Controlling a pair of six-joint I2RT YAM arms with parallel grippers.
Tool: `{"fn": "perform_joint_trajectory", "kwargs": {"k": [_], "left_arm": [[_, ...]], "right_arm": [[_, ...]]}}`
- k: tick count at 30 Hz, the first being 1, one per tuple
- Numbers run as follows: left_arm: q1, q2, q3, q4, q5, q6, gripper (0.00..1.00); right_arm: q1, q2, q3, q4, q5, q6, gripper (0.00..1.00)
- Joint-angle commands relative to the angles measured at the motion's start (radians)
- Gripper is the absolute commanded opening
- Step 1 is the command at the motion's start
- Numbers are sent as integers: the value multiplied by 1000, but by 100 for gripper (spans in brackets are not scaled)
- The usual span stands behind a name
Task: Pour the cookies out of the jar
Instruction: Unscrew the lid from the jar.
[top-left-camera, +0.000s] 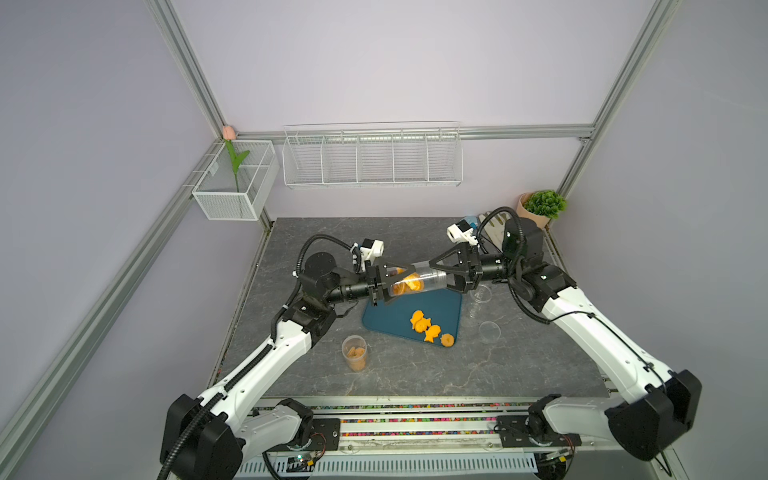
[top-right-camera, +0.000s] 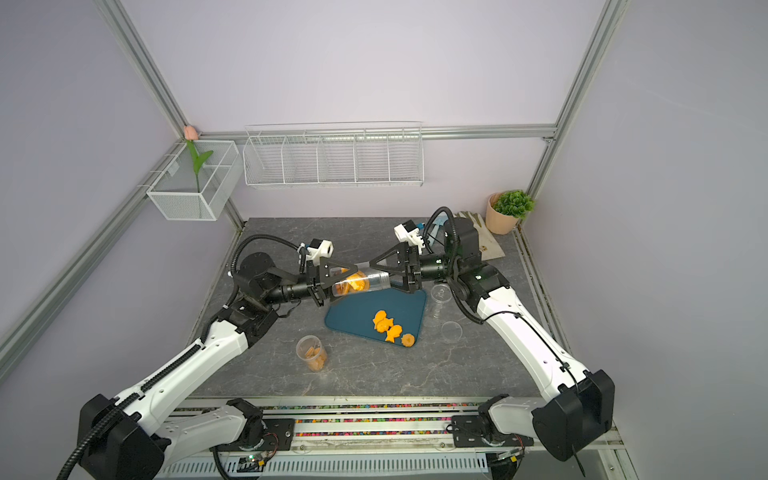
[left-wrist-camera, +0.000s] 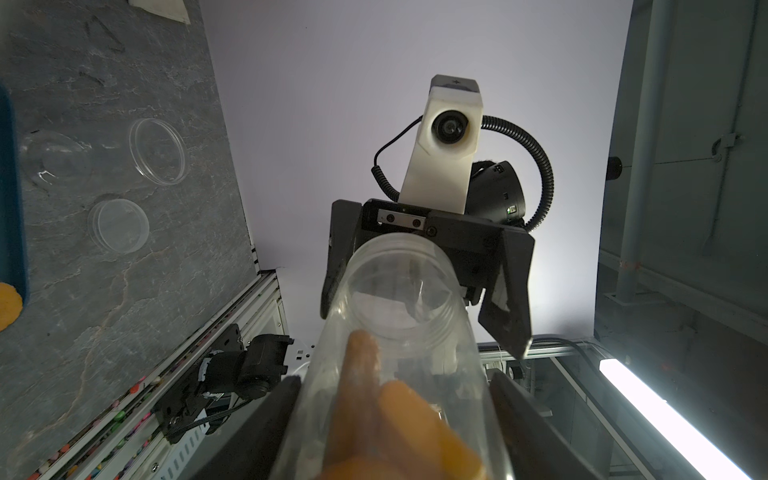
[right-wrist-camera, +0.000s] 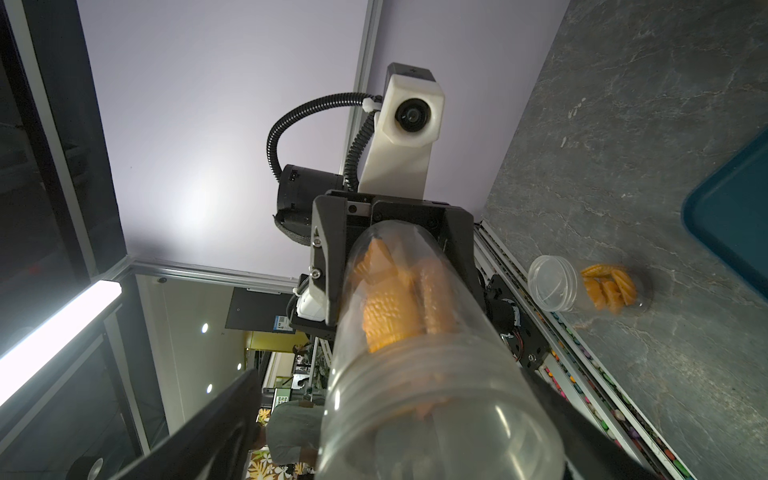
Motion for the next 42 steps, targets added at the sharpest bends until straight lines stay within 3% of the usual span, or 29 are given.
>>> {"fn": "perform_joint_trajectory", "kwargs": {"k": [1,7,18,27,31,35,42], "left_arm": [[-3,-20,-4,11,26,-9,68],[-2,-44,-22,0,28,-8,68],[-2,-82,-50,-17,38,-8,68],[-2,-79,-42,-12,40,-7,68],[-2,-79,-40,-11,43,-9,68],[-2,-87,-43,-15,43,-9,68],[-1,-96,-51,-20,40,-9,68]], "right_arm": [[-5,-37,-1,64,-52,41,98],[-20,-65,10,-88,-74,-50,97],[-38,-97,-23,-99,-62,-42,92],[29,-93,-41,-96,-32,-39,98],[34,-103,-46,-96,-15,-51,92],[24,-109,-52,-96,-14,-54,76],[19,-111,-64,-86,-13,-57,74]]}}
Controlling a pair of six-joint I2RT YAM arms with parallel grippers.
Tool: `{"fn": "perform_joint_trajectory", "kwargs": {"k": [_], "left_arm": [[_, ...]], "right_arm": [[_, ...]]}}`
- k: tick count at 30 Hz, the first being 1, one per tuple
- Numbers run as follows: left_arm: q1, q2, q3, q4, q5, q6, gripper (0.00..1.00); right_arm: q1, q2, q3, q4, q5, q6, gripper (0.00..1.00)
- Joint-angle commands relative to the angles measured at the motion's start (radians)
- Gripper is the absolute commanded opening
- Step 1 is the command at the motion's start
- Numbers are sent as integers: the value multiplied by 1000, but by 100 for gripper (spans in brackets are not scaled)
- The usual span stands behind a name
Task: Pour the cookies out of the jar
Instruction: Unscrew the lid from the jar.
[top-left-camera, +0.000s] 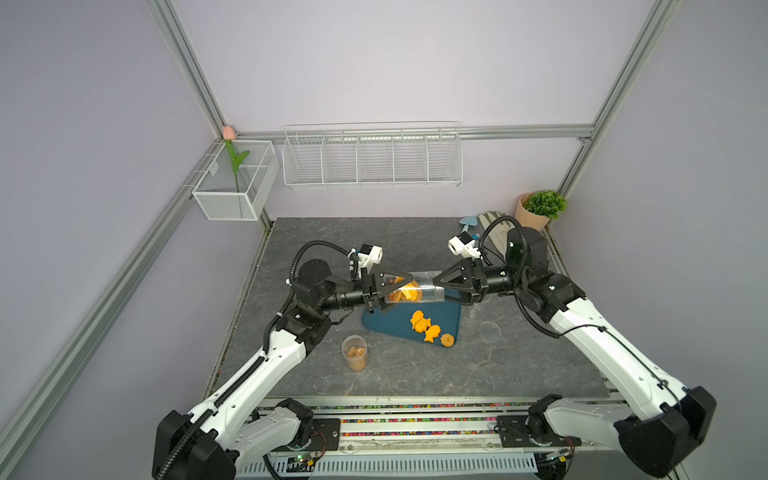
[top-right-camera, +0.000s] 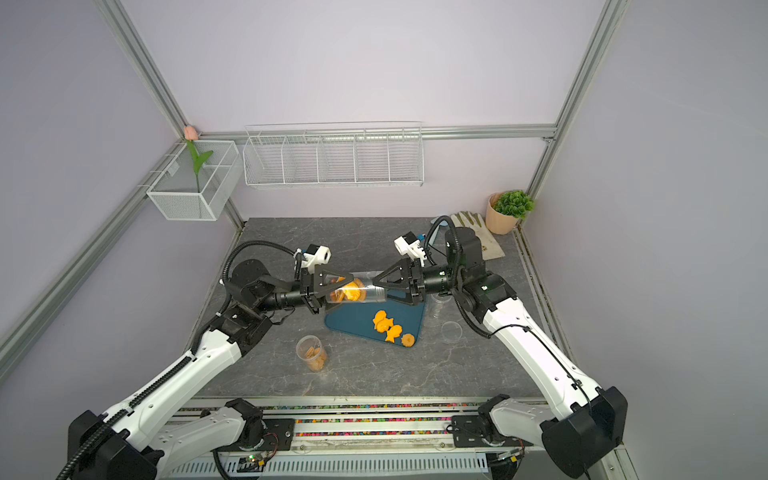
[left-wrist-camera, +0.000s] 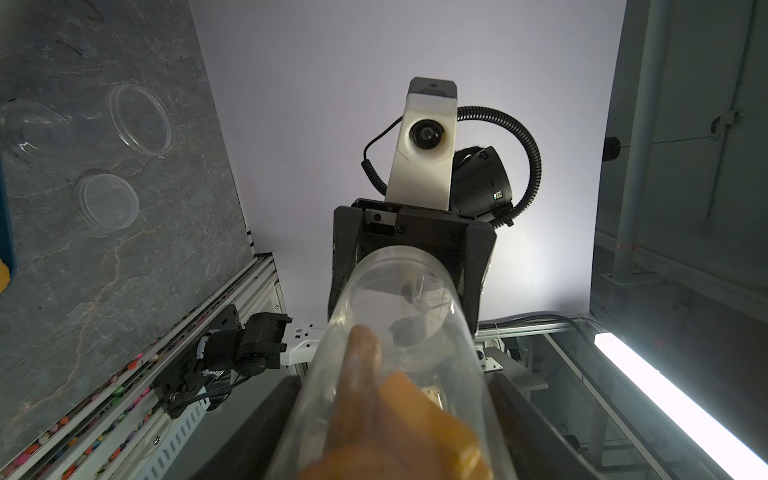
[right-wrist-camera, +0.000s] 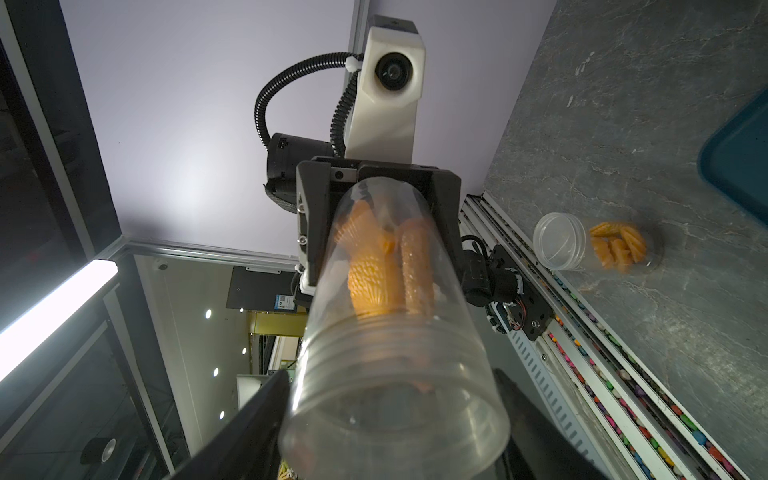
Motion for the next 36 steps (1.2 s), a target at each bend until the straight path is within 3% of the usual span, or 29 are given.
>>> {"fn": "perform_joint_trajectory", "kwargs": {"k": [1,6,18,36], "left_arm": [[2,-20,-11,1,10,-10,68],[2,-22,-12,-2,10,-9,68],[6,-21,-10,-12,14,-9,68],[7,-31,-18,-24,5,-10,68]], "right_arm": [[-6,-26,-14,31,-8,-6,74],[-10,-27,-6,9,-7,-60,73],[-10,48,102,-144,-35,-392,66],[75,-8,39,-200,151,-1073,66]]}}
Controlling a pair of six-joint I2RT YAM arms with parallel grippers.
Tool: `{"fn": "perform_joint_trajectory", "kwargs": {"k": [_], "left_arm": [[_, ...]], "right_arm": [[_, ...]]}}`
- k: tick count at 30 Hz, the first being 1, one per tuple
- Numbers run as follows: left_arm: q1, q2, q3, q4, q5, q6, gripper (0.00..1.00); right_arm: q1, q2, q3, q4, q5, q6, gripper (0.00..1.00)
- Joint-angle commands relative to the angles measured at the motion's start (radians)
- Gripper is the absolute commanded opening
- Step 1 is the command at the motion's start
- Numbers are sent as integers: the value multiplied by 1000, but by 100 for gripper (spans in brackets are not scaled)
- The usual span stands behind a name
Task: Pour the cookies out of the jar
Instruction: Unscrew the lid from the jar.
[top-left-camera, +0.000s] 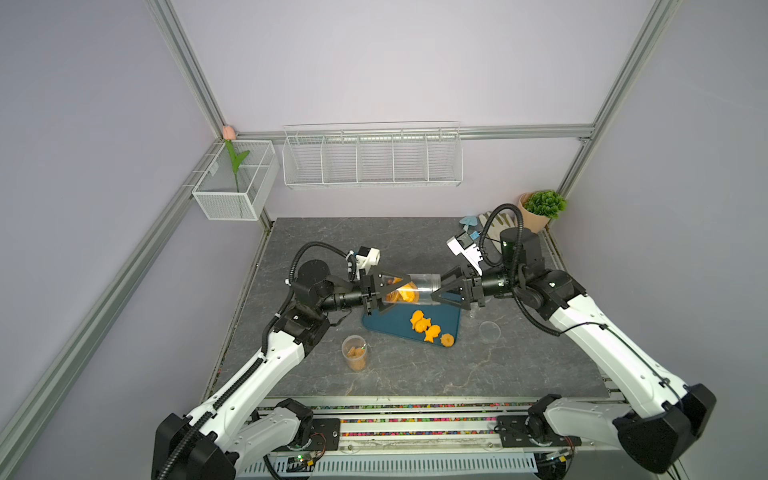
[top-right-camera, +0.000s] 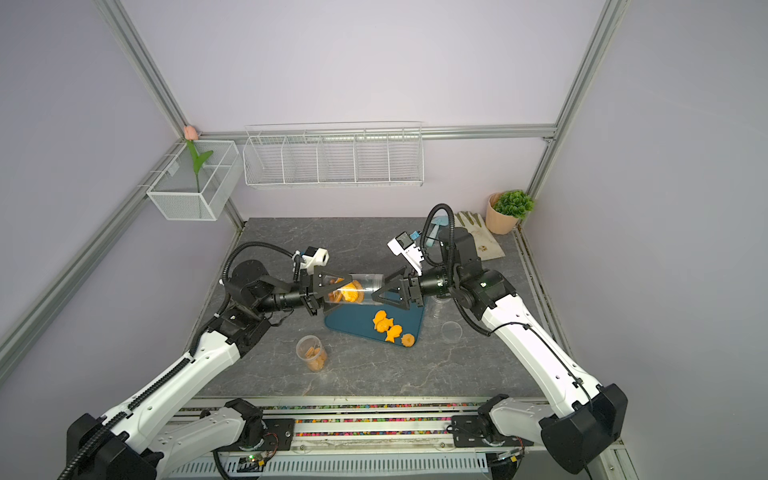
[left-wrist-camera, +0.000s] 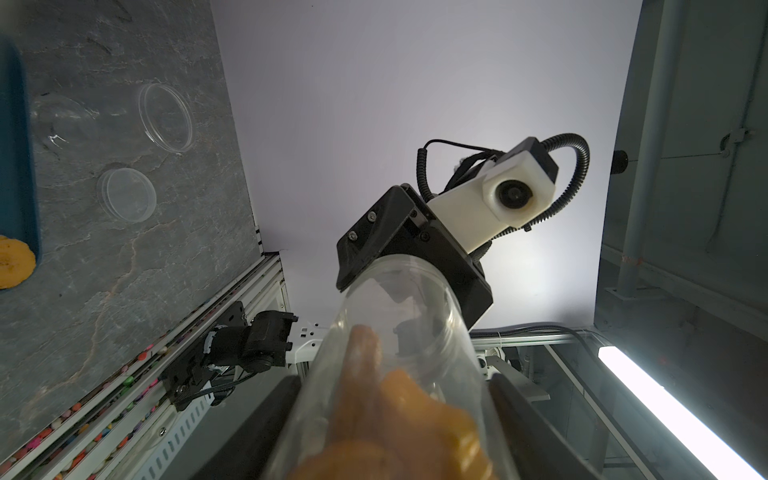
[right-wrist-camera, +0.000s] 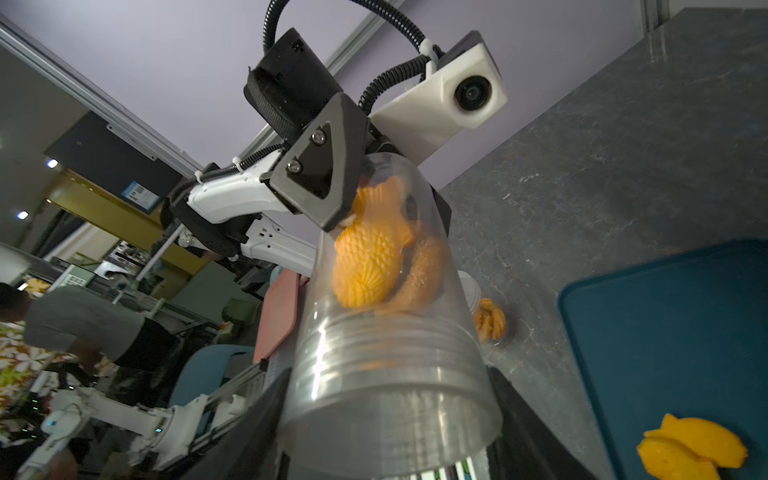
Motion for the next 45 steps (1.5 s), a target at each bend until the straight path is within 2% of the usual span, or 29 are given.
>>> {"fn": "perform_joint_trajectory", "kwargs": {"k": [1,5,9,13,21,23,25,26,29,31,36,38,39,42,44,45], "left_arm": [[-4,-19,-8,18,9,-11,68],[-4,-26,-18,15,8,-12,68],[-5,-32,-25,7,9,-12,68],[-5,-36,-30,3,10,-12,68],[-4,-18,-24,8,17,-12,68],[-4,-11,-21,13,18,-12,68],[-4,0,-16,19,21,-13,68],[-4,4,-15,22,21,-13,68],[-4,17,-4,31,22,-11,68],[-4,24,-1,37,22,-12,68],[-4,38,14,47,27,-9,68],[-5,44,20,51,30,-9,68],[-4,47,21,53,30,-8,68],[-4,54,29,58,28,-9,68],[-4,54,34,59,30,-11,68],[-4,55,34,59,30,-11,68]], "right_arm": [[40,-26,-21,-14,56,-271,67],[55,-55,-50,-3,133,-440,70],[55,-80,-85,9,156,-591,73],[64,-84,-103,1,195,-686,75],[70,-134,-140,74,306,-742,75],[70,-138,-137,65,319,-747,83],[69,-143,-138,52,325,-733,99],[68,-149,-142,52,327,-721,89],[64,-196,-179,78,343,-622,88],[60,-248,-203,113,410,-499,88],[32,-372,-200,153,684,-95,88],[15,-402,-160,81,851,131,89],[-4,-396,-123,11,895,229,89],[-112,-303,24,-208,698,379,89],[-174,-197,94,-308,426,460,89],[-181,-169,89,-300,337,506,89]]}}
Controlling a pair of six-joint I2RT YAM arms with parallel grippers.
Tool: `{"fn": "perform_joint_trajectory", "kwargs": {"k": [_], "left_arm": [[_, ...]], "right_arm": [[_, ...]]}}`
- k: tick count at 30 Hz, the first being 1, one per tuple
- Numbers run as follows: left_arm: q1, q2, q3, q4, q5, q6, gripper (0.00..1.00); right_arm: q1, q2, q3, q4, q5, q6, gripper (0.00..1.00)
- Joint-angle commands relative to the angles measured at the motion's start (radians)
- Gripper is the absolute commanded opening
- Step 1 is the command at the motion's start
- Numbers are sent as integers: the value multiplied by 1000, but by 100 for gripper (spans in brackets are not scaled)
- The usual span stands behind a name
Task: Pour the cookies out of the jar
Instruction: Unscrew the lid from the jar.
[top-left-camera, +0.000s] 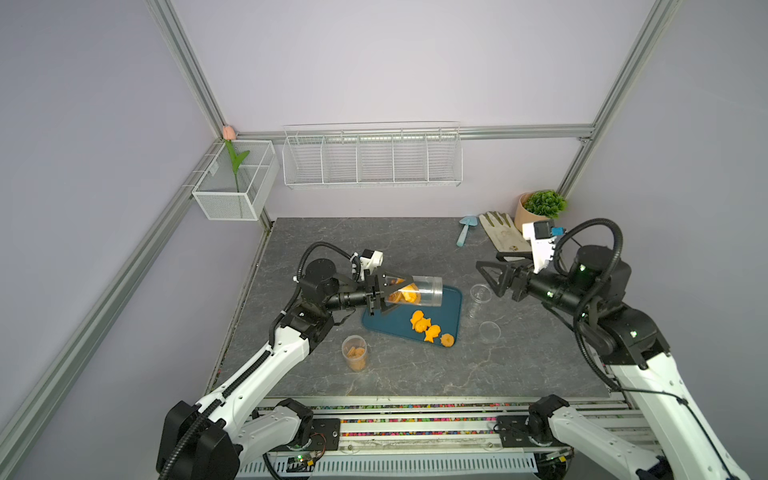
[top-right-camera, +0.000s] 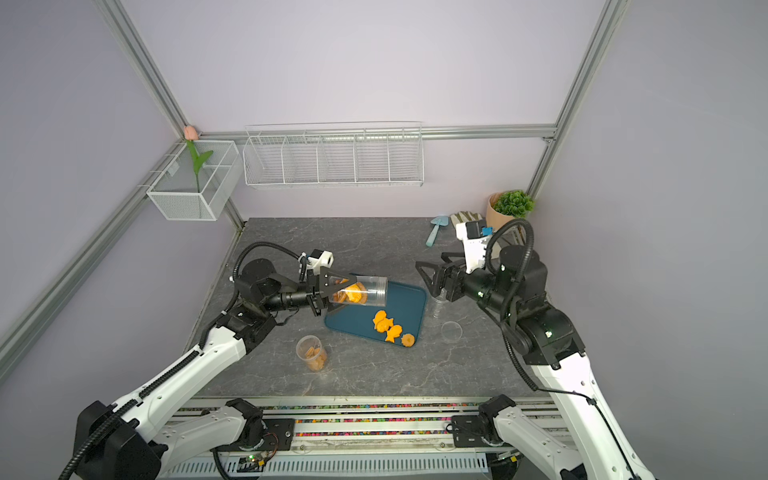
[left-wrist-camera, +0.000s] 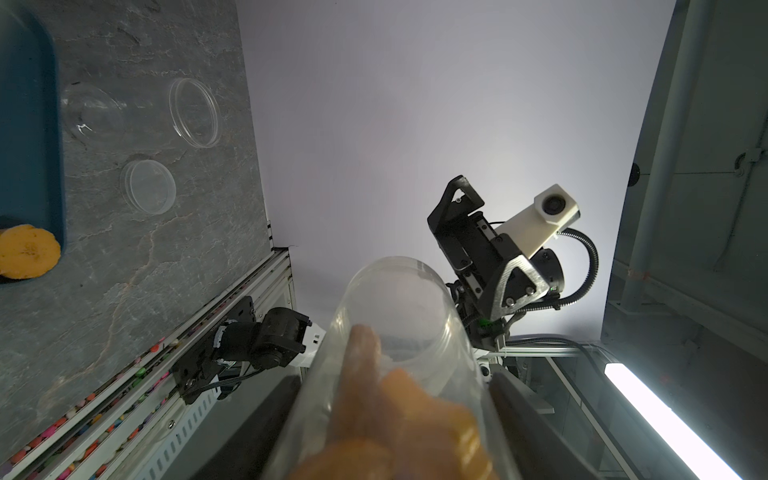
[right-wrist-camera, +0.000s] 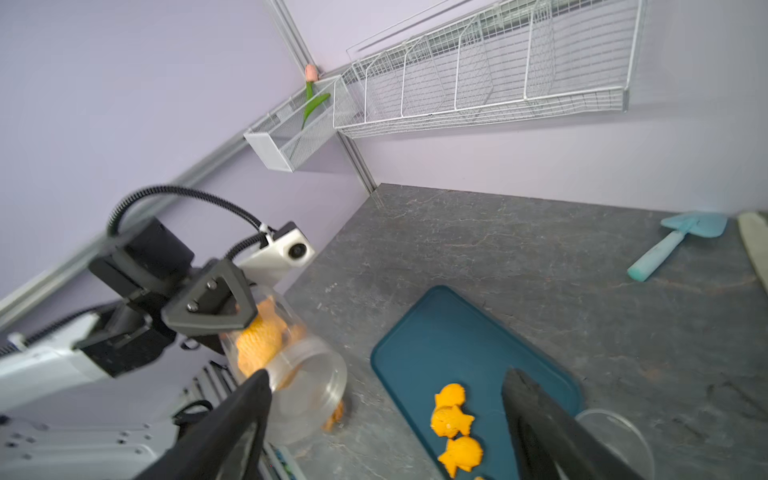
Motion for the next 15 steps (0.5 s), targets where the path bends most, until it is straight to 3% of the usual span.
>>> {"fn": "perform_joint_trajectory", "kwargs": {"k": [1,4,7,15], "left_arm": [[-3,-1,43,47,26,-11,68],[-4,-6,42,45,26,-12,68],[-5,-14,38,45,19,-11,68],[-5,-25,35,48,17,-11,68]], "right_arm": [[-27,118,-15,-131,-325,306,89],[-27,93,-128,99,-427,519,92],[-14,103,-163,201,-468,632,92],[115,169,-172,246,-449,644,94]]}}
